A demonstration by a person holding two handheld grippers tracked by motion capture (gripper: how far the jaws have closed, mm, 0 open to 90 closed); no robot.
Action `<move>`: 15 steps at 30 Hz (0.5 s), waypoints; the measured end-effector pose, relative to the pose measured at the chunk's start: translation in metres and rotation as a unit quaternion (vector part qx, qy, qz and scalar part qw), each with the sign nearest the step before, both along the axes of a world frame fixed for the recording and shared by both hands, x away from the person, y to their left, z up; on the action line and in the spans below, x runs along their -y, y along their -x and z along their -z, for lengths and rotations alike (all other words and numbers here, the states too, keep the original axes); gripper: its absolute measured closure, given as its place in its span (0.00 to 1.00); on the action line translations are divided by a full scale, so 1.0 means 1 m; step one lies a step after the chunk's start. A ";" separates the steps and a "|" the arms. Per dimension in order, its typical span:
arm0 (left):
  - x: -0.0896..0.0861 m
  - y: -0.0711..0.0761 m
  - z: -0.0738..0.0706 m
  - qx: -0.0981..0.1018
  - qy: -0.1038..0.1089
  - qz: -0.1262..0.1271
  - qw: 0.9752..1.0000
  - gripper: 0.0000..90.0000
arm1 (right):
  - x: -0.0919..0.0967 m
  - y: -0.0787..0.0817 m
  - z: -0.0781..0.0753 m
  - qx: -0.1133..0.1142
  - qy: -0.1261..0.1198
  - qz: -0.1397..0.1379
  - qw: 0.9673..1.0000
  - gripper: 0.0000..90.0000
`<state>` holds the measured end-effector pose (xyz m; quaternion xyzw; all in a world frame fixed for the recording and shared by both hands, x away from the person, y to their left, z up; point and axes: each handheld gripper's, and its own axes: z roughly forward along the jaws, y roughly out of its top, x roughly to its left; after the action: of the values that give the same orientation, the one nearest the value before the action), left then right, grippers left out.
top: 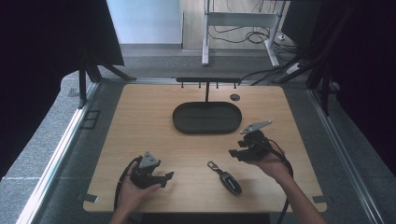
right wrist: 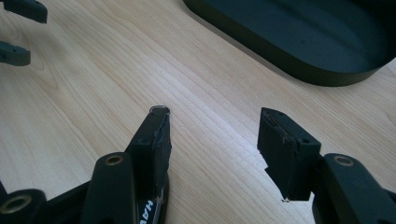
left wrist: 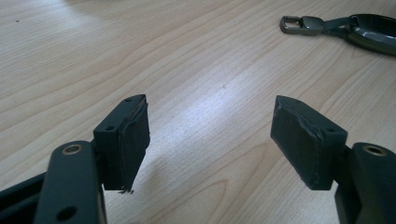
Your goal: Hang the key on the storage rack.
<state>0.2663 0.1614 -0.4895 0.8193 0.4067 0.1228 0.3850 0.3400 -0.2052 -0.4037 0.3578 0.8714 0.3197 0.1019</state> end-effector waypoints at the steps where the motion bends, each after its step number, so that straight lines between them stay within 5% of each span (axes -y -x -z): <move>1: 0.000 0.000 0.000 0.000 0.000 0.000 1.000 0.32 | 0.000 0.000 0.000 0.000 0.000 0.000 1.000 0.50; 15: -0.007 -0.001 -0.001 0.000 0.001 -0.005 1.000 0.32 | -0.022 -0.006 0.010 -0.007 0.028 -0.024 0.999 0.51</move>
<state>0.2670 0.1679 -0.4881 0.8170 0.4108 0.1240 0.3853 0.3456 -0.1829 -0.4138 0.3363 0.8890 0.2946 0.0985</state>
